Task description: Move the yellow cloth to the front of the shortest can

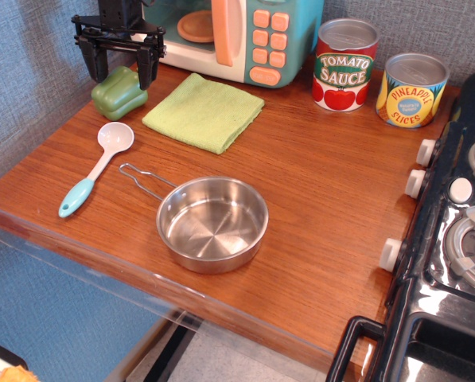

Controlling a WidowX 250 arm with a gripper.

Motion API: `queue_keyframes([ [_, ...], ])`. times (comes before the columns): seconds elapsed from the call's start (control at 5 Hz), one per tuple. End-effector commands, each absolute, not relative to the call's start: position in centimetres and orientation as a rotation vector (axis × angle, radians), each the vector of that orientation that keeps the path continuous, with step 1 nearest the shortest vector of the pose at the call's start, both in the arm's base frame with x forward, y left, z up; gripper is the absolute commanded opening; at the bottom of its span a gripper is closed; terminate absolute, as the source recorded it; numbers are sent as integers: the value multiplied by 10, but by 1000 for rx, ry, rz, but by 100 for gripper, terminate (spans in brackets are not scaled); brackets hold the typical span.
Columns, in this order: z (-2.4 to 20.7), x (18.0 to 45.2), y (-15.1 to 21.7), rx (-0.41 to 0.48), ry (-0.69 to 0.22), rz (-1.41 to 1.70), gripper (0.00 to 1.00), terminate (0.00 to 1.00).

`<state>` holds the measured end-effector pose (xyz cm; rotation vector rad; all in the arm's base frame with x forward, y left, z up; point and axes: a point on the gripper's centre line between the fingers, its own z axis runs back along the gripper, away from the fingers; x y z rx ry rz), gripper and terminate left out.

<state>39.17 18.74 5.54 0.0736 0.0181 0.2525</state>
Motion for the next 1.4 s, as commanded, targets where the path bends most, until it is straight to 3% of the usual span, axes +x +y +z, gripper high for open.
queue_keyframes([
  [0.0,55,392,187,74,18,253,100,0],
  [0.2,66,393,188,73,-16,252,100,0],
  [0.6,113,399,183,112,-142,250,100,0],
  [0.8,124,400,179,133,-158,244,100,0],
  [1.2,101,415,135,52,-128,63,100,0],
])
